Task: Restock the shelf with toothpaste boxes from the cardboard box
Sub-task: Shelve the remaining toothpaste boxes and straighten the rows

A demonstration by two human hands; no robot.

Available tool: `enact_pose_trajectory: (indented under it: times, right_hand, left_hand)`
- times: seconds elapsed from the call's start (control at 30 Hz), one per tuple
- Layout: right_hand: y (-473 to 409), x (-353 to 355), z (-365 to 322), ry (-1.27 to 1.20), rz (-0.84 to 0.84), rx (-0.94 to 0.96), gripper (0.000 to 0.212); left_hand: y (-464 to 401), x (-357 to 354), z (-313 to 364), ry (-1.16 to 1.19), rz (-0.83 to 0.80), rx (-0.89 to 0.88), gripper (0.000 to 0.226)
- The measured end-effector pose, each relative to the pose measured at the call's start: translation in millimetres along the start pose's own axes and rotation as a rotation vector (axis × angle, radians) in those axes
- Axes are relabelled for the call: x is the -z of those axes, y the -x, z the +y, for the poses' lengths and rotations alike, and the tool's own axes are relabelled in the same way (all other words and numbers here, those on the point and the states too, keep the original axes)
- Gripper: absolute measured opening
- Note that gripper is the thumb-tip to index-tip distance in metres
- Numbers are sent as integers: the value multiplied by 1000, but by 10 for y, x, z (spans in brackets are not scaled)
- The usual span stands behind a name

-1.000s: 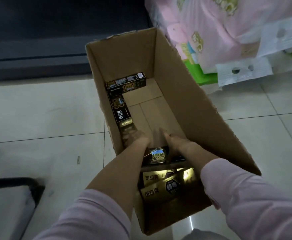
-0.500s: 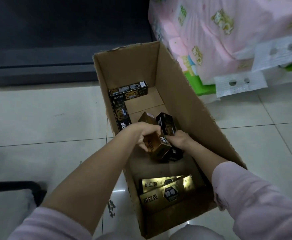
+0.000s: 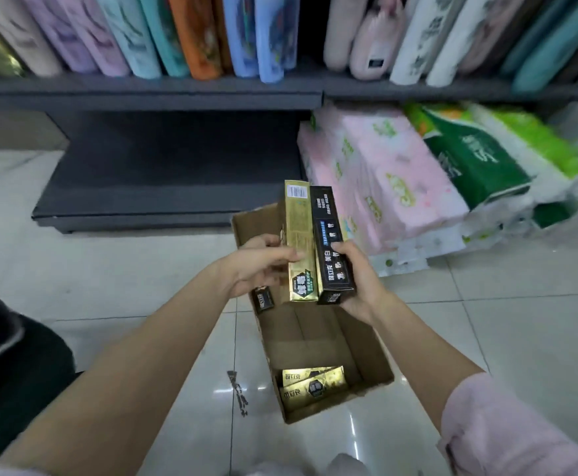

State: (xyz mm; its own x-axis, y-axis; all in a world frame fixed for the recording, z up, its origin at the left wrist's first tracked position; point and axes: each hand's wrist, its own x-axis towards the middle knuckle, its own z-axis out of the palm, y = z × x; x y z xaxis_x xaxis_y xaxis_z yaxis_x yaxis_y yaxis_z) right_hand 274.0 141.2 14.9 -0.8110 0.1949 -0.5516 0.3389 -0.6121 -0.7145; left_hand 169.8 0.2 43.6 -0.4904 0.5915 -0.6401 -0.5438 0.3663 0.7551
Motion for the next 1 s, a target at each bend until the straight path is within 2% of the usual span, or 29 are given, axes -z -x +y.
enact_pose_trajectory:
  times: [0.07, 0.23, 0.4, 0.5, 0.6, 0.73, 0.8, 0.9, 1.0]
  right_hand:
    - [333, -353, -462, -1, -37, 23, 23]
    - [993, -1164, -1432, 105, -56, 70, 27]
    - [1444, -2003, -2226, 114, 23, 102, 13]
    - [1672, -2511, -2633, 62, 2, 146, 11]
    - [1771, -2838, -2895, 55, -34, 175, 11]
    - [1715, -3102, -3083, 42, -27, 163, 35]
    - [1639, -3192, -3180, 47, -51, 156, 37]
    - [1440, -3301, -3351, 51, -91, 152, 34]
    - [1118, -3359, -3570, 96, -44, 157, 36]
  left_hand:
    - [437, 2, 493, -27, 19, -41, 55]
    - [1317, 76, 1536, -139, 133, -129, 59]
    - [2122, 187, 2494, -533, 272, -319, 65]
    - [2526, 258, 2968, -728, 391, -441, 66]
    - [2698, 378, 3299, -689, 416, -440, 69]
    - [2844, 552, 3636, -668, 398, -520, 82]
    - [2807, 640, 3780, -664, 370, -527, 89]
    - [2646, 735, 3960, -560, 298, -481, 80]
    - [2427, 760, 4207, -513, 325, -469, 68]
